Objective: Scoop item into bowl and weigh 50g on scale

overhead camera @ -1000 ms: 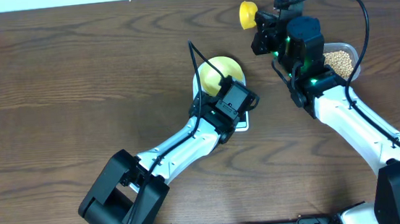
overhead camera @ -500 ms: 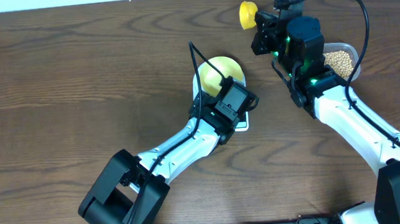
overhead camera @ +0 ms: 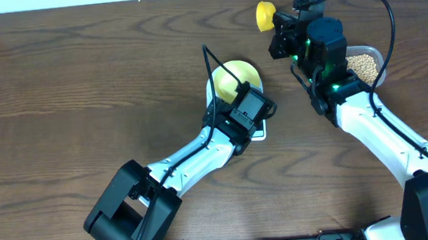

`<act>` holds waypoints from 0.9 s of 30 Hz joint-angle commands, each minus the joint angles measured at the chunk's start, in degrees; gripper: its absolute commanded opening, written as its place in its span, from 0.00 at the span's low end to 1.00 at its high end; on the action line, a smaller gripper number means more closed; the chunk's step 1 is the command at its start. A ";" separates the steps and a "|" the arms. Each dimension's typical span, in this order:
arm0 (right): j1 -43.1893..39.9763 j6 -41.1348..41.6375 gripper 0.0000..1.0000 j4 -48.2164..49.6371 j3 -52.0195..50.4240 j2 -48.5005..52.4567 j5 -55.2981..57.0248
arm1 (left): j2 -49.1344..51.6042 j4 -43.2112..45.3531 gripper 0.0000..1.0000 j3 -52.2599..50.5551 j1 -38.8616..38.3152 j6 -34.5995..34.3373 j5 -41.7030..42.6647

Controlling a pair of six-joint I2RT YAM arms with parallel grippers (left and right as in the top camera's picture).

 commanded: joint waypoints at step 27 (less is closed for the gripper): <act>-0.55 -0.70 0.01 -1.44 0.96 0.39 -0.15 | 0.55 0.79 0.84 -0.85 0.15 1.70 -0.94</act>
